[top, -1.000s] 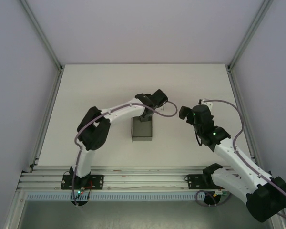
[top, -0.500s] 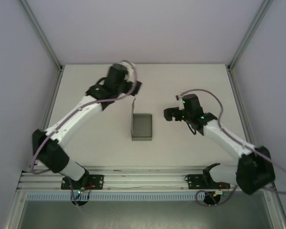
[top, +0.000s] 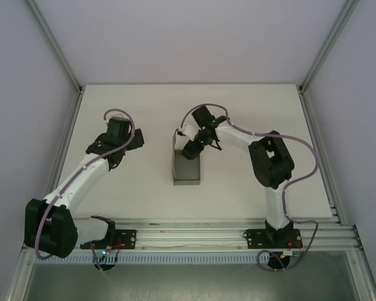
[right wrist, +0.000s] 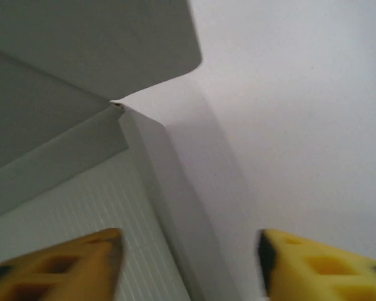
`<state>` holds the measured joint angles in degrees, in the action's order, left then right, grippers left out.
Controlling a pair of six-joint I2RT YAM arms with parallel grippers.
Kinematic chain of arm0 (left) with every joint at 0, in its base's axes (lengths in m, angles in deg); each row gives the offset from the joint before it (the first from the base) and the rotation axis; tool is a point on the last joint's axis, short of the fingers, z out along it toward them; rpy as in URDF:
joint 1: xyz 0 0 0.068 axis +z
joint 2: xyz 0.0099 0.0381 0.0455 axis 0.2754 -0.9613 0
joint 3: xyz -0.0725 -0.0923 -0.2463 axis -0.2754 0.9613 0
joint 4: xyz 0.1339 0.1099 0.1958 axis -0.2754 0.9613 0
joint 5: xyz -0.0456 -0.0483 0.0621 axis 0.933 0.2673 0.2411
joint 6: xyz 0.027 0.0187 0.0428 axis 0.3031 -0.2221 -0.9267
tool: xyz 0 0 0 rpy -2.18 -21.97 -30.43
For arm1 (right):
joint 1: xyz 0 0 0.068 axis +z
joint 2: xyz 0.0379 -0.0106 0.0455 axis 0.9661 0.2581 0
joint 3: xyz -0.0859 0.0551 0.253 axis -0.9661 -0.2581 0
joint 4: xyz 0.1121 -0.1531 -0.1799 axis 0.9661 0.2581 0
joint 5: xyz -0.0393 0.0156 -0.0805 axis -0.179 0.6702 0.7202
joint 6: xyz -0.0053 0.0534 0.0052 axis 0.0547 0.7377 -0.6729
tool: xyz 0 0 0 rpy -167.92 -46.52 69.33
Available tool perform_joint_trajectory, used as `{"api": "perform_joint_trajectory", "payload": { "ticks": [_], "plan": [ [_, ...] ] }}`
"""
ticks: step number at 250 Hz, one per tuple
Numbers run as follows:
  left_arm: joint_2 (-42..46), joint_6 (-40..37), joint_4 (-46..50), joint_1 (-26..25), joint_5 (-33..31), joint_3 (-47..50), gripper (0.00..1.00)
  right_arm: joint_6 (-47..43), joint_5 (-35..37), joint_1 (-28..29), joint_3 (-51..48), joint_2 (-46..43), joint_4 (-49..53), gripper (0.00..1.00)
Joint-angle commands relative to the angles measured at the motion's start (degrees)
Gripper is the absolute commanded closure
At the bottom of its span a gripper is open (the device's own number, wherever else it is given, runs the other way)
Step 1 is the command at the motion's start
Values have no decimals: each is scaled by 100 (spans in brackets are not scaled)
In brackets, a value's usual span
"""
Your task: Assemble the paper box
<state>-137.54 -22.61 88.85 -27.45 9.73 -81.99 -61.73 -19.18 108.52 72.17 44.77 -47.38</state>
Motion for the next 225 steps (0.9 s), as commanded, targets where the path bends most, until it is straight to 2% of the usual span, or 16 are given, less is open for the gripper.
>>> {"api": "perform_joint_trajectory", "payload": {
  "ticks": [1, 25, 42, 62, 79, 102, 139, 155, 168, 180, 225],
  "plan": [
    [94, 176, 15, 68, -39, 88, 0, 365, 192, 49, 29, -26, -419, 60],
    [113, 124, 34, 74, -73, 85, 0, 707, 446, 64, -240, -123, -727, 76],
    [151, 158, 7, 75, -95, 96, 0, 1165, 792, 113, -542, -319, -1082, 81],
    [201, 234, -102, 74, -88, 132, 0, 2050, 1640, 262, -969, -620, -1557, 87],
    [225, 273, -241, 76, -42, 182, 0, 3271, 2695, 414, -1266, -849, -1734, 87],
    [214, 259, -460, 74, 155, 251, 0, 4974, 3845, 677, -1472, -1053, -1187, 89],
    [119, -111, -862, 74, 753, 318, 0, 6531, 4739, 1205, -1514, -1027, -249, 89],
    [66, -406, -1067, 75, 1226, 364, 0, 6925, 5000, 1342, -1457, -993, 38, 86],
    [25, -701, -1254, 74, 1651, 417, 0, 6964, 5076, 1389, -1439, -1019, 60, 75],
    [-5, -981, -1397, 76, 2003, 472, 0, 6921, 5196, 1391, -1418, -1095, 61, 70],
    [112, -1568, -1429, 75, 2331, 432, 0, 6446, 5356, 1390, -1317, -1664, -37, 48]
  ]
}}
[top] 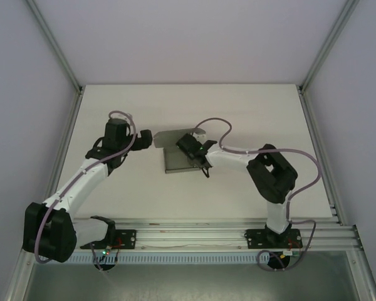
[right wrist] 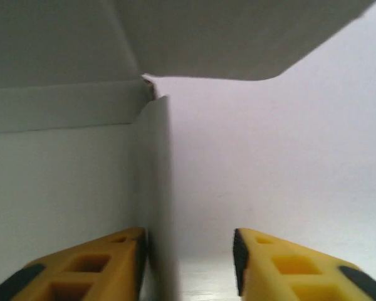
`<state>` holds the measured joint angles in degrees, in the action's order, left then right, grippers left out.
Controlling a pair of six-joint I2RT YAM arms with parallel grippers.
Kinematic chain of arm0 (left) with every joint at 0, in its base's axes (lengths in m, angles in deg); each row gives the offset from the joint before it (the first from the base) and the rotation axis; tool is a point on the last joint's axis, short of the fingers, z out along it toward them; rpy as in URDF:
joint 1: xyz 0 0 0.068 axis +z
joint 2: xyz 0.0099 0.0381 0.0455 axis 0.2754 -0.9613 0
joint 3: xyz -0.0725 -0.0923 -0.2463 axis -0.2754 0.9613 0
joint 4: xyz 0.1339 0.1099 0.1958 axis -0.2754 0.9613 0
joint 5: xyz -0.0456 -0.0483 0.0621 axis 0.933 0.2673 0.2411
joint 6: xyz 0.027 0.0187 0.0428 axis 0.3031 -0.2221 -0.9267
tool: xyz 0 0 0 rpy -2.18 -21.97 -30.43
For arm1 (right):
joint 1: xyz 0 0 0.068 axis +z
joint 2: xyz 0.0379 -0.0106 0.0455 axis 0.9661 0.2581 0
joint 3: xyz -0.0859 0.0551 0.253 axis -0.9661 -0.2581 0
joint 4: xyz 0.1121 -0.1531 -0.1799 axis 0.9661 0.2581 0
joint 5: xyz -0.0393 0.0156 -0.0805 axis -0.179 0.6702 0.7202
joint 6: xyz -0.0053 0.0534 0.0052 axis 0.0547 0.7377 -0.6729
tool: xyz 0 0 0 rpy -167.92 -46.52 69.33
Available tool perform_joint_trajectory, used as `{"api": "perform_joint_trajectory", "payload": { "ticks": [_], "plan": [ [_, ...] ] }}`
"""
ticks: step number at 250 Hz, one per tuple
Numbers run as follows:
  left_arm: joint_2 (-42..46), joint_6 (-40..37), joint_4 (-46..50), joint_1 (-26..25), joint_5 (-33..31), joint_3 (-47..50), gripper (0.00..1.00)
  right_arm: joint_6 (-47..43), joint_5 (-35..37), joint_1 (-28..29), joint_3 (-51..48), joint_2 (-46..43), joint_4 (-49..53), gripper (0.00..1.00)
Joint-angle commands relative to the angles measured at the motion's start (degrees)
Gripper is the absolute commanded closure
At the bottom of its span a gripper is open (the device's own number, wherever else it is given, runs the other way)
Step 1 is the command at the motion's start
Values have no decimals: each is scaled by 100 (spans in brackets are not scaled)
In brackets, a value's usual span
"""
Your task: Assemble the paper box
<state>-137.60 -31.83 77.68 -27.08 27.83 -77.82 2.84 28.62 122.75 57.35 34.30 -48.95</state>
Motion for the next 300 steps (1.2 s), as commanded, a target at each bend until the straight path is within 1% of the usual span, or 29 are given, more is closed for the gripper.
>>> {"api": "perform_joint_trajectory", "payload": {
  "ticks": [1, 19, 35, 44, 60, 76, 89, 103, 111, 124, 133, 146, 157, 164, 177, 185, 194, 208, 220, 239, 254, 278, 300],
  "plan": [
    [125, -664, -310, 38, 533, 19, 0, -31, 567, -33, 163, -631, 117, 47],
    [295, -1053, -271, 29, 938, 23, 0, -558, 376, -32, 72, -961, -76, 31],
    [381, -1510, -245, 22, 1436, 28, 0, -1196, 336, -50, -64, -1236, -326, 19],
    [392, -1609, -268, 3, 1532, 12, 0, -1522, 286, -76, -148, -1371, -443, 14],
    [330, -1778, -243, -2, 1759, -54, 0, -2059, 74, -161, -200, -1575, -542, 11],
    [165, -1931, -152, -19, 1986, -150, 0, -2136, -37, -358, -211, -1761, -614, 9],
    [6, -1969, -107, -74, 1948, -240, 0, -2241, -418, -603, -175, -1880, -591, 6],
    [-203, -2107, -55, -165, 1943, -342, 0, -2544, -635, -808, -121, -1991, -529, 6],
    [-326, -2251, 53, -266, 1906, -437, 0, -2992, -879, -915, -126, -2052, -529, 6],
    [-531, -2603, 381, -512, 1801, -669, 0, -3985, -1307, -1060, -183, -2157, -516, 6],
    [-654, -2793, 517, -705, 1606, -775, 0, -4717, -1564, -1129, -208, -2216, -466, 6],
    [-836, -3055, 636, -987, 1264, -908, 0, -5399, -1904, -1322, -202, -2232, -498, 5],
    [-1005, -3147, 666, -1133, 941, -1015, 1, -6008, -2456, -1525, -25, -2149, -256, 5],
    [-1125, -3165, 703, -1167, 844, -1113, 3, -6373, -2828, -1658, 100, -2063, -86, 6],
    [-1357, -3161, 828, -1172, 712, -1328, 11, -7106, -3318, -1833, 325, -1858, 293, 6],
    [-1503, -3160, 900, -1168, 588, -1465, 13, -7452, -3413, -1883, 443, -1716, 487, 6],
    [-1663, -3175, 1011, -1166, 450, -1619, 15, -7645, -3315, -1920, 580, -1521, 547, 6],
    [-1916, -3187, 1174, -1185, 341, -1841, 19, -7562, -3040, -1964, 901, -1202, 622, 7],
    [-2089, -3167, 1339, -1172, 250, -1989, 20, -7277, -2818, -2025, 1165, -1000, 732, 9],
    [-2204, -3101, 1320, -1172, 281, -2027, 22, -6529, -2897, -2195, 1197, -945, 585, 11],
    [-2174, -3078, 1144, -1167, 401, -1896, 22, -6102, -3173, -2255, 917, -1087, 453, 12],
    [-2086, -3044, 924, -1169, 521, -1733, 22, -5084, -3244, -2242, 195, -1483, -86, 15],
    [-1991, -3006, 713, -1169, 624, -1612, 22, -3878, -2822, -2229, -432, -1799, -501, 20]
  ]
}}
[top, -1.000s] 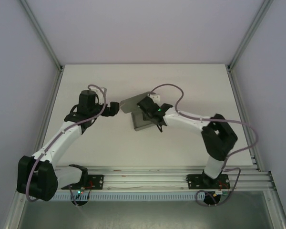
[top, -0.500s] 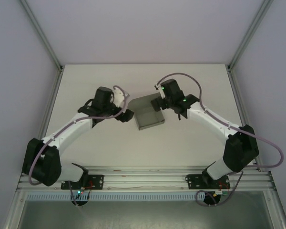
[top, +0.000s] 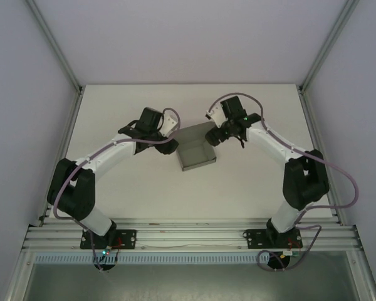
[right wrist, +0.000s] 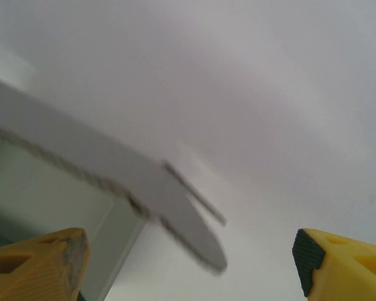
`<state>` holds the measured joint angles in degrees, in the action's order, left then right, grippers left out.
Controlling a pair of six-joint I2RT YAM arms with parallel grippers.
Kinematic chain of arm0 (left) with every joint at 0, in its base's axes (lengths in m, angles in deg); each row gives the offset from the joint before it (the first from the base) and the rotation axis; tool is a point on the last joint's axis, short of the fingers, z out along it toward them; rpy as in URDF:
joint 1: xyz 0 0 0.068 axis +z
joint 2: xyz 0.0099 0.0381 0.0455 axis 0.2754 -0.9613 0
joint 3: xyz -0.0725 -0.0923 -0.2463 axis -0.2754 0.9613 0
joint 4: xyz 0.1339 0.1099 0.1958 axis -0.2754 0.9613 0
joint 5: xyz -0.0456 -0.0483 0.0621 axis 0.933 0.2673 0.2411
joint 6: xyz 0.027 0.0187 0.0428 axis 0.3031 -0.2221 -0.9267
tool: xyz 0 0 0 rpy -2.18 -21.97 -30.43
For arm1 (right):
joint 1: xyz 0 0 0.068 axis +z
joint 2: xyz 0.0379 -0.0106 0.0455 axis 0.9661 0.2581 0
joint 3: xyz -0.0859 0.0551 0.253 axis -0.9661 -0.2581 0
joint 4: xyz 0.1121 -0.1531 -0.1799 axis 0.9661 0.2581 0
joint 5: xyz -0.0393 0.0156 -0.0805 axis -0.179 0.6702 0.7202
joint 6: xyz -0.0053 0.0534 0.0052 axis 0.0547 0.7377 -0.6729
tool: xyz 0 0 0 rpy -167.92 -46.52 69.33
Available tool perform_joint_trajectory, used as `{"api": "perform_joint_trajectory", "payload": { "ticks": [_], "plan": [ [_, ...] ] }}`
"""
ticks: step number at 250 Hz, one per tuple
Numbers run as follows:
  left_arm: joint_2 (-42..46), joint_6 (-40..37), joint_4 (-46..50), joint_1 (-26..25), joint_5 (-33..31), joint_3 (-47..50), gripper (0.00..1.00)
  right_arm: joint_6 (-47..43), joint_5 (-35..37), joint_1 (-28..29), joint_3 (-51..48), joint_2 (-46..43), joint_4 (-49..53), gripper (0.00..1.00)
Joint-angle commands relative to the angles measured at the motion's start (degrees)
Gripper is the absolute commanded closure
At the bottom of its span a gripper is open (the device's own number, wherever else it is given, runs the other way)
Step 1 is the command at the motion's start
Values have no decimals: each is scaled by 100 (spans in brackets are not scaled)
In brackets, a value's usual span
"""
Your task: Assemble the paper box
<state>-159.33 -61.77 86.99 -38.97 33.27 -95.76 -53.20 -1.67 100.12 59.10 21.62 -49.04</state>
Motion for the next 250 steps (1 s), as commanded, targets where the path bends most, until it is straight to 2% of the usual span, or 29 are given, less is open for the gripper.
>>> {"api": "perform_joint_trajectory", "payload": {
  "ticks": [1, 18, 36, 40, 67, 137, 157, 216, 232, 250],
  "plan": [
    [179, -10, -227, 21, 88, 191, 22, 1840, 244, 32, -673, -549, -557, 21],
    [212, 96, -345, 20, 101, 243, 17, 2423, 178, 40, -1092, -608, -945, 27],
    [275, 262, -476, 22, 51, 312, 1, 2811, -39, 50, -1371, -489, -1300, 33],
    [297, 311, -501, 23, 43, 338, 0, 2866, -63, 32, -1412, -442, -1388, 34],
    [576, 656, -721, 21, -37, 624, 0, 3029, -209, 70, -1494, -75, -1667, 45],
    [1705, 1275, -1343, 29, -367, 1820, 0, 2985, -512, 142, -1442, 353, -1878, 48],
    [1897, 1356, -1340, 25, -412, 1965, 0, 2941, -380, 212, -1408, 435, -1887, 49],
    [2266, 1407, -1378, 26, -597, 2224, 0, 2931, 57, 317, -1125, 916, -1612, 66],
    [2302, 1451, -1392, 26, -621, 2239, 0, 2952, 186, 354, -1073, 973, -1553, 78],
    [2322, 1476, -1347, 30, -624, 2225, 0, 2991, 417, 385, -953, 1080, -1398, 79]
  ]
}}
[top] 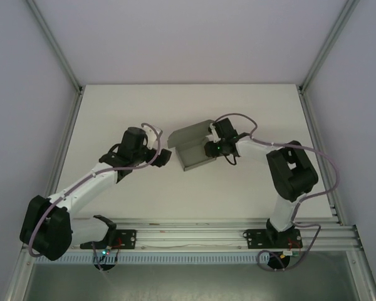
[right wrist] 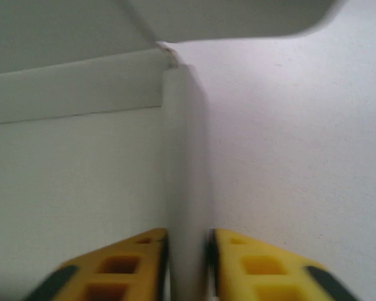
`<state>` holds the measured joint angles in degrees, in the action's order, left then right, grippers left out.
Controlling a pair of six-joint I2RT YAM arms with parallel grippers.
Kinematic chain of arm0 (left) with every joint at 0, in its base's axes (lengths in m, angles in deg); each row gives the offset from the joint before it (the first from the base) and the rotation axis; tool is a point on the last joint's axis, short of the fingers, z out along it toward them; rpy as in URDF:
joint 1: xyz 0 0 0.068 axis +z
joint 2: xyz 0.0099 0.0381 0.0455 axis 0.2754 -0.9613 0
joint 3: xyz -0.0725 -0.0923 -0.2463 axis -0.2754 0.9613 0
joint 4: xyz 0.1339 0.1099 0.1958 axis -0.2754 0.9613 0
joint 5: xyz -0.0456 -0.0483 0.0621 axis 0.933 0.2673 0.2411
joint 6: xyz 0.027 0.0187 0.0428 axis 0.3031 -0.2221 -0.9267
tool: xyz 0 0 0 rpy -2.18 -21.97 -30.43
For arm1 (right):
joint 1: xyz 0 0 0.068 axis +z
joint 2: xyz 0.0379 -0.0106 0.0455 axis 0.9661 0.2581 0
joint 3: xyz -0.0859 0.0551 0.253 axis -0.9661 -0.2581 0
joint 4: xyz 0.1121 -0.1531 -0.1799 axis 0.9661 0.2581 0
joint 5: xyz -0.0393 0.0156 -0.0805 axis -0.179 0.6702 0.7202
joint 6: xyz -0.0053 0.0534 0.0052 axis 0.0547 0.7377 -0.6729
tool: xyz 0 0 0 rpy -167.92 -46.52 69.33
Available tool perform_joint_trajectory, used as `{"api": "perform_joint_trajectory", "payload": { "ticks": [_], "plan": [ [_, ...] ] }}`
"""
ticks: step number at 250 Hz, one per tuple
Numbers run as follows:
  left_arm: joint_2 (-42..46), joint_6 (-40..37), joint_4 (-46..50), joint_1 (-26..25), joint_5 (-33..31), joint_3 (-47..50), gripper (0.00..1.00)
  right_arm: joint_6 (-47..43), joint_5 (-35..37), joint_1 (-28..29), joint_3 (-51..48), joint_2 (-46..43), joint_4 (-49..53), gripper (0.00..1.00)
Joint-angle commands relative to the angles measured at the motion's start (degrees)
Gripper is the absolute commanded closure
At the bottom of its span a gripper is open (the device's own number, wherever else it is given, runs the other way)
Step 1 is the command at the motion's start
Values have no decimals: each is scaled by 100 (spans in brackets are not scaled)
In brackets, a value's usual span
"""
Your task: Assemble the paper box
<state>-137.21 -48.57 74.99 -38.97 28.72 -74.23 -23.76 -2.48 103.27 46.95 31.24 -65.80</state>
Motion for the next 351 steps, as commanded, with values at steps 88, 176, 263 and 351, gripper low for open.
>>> {"api": "perform_joint_trajectory", "payload": {
  "ticks": [88, 176, 263, 351],
  "plan": [
    [351, 371, -7, 31, -595, 108, 0, 55, 2360, 567, 1289, 929, 1969, 99],
    [659, 947, 22, 66, -961, 148, 0, 198, 2677, 736, 1180, -172, 1553, 100],
    [879, 1748, -935, 234, 177, 229, 0, 570, 2402, 922, 656, -989, 1053, 100],
    [-65, 250, -1644, 199, 921, -387, 13, 556, 898, 961, 570, -1226, 887, 100]
  ]
}}
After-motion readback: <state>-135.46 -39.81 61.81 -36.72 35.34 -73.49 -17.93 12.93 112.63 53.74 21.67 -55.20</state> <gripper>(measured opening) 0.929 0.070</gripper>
